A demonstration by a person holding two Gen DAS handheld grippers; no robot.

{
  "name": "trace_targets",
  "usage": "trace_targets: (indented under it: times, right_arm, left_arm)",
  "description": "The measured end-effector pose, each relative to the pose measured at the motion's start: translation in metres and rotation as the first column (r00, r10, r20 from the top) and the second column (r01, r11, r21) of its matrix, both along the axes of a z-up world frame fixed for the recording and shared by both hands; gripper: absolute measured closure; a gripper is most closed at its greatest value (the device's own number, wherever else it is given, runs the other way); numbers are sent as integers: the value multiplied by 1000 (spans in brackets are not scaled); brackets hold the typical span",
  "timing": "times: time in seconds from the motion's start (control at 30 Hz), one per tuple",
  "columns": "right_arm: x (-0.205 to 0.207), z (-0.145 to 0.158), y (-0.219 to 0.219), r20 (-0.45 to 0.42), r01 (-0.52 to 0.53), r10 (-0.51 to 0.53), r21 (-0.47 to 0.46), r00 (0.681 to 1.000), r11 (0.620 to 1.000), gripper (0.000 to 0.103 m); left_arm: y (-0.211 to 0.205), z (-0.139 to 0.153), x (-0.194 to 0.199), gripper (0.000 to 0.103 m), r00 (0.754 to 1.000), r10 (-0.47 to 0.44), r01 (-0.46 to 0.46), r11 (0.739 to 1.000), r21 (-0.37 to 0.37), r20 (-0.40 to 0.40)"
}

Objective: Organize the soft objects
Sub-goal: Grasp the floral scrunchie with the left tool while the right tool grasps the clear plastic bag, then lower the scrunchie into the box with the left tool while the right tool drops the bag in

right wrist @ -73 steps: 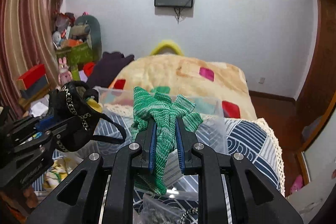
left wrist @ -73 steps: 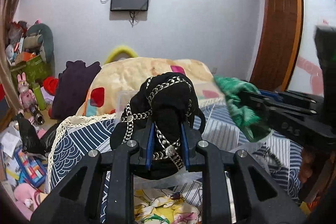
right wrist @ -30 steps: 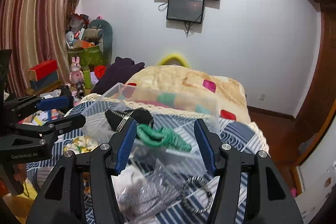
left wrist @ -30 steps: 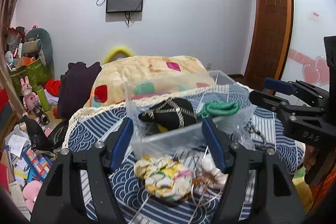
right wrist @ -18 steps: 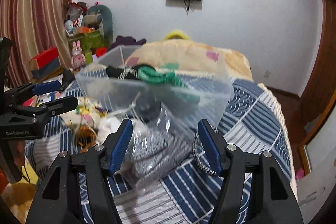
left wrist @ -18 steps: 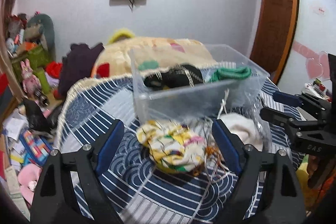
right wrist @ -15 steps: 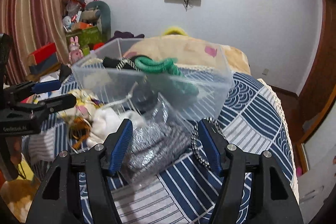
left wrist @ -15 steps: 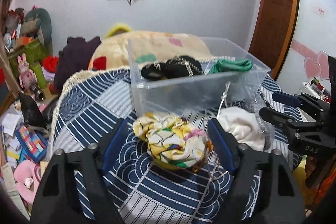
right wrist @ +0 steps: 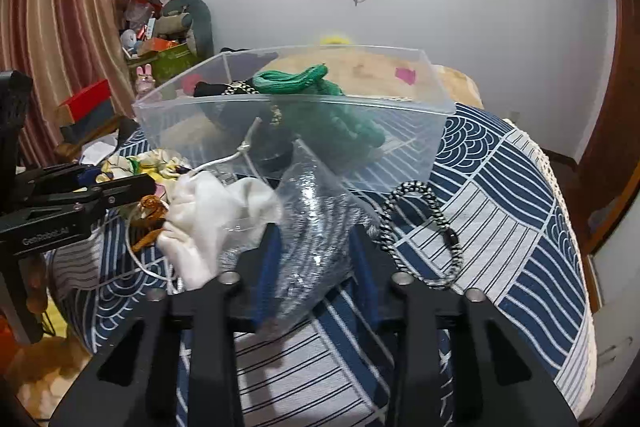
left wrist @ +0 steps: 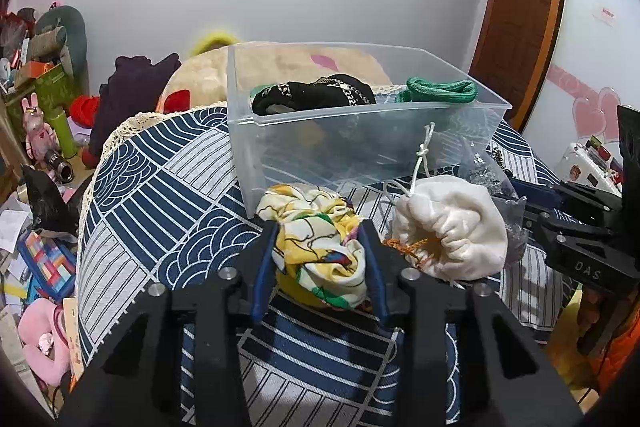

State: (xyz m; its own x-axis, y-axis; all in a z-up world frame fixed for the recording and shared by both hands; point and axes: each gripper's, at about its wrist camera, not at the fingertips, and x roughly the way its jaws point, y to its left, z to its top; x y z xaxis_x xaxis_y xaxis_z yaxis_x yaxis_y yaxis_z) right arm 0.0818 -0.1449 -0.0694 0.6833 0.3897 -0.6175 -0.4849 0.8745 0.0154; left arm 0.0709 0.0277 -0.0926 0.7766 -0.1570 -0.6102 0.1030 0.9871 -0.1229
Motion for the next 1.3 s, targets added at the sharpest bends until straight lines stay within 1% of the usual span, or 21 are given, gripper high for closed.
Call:
trace_targets:
  times: [0.13,0.27,0.53,0.73,0.83,0.9,1.07,1.3]
  right_arm:
    - [-5,2,-2,14,6,-6,5,1000,1000,85]
    - [-6,7,-7,17,5,-5,28,1000,1000,90]
    - [-15,24,-11,68,6,-11,62,998,998,90]
    - [-18,42,-16,120,14,-23,78,992,997,90]
    - [-16,52,-18,144,18,-31,92,989,996,90]
    - [-13,60,-18,170,20,-37,98,985,995,90]
    - [-4,78,-13,229,29,-52,101,972,994,90]
    - [22,93,-2,275,59,-82,92,958,994,90]
  left_arm:
    - [4,7,-5,81,1000,0,0,1000,-8,14]
    - [8,16,-9,87,1000,2,-1,999,-32,21]
    - [3,40,-17,88,996,-14,19,999,-48,90]
    - [-3,61,-22,88,986,-21,26,999,-30,168]
    - [-4,70,-20,88,979,-11,14,1000,-11,202]
    - [-2,75,-16,88,978,0,2,1000,-12,210]
    - [4,88,-4,88,972,29,-20,999,-41,235]
    - [10,90,17,88,969,77,-61,995,-78,234]
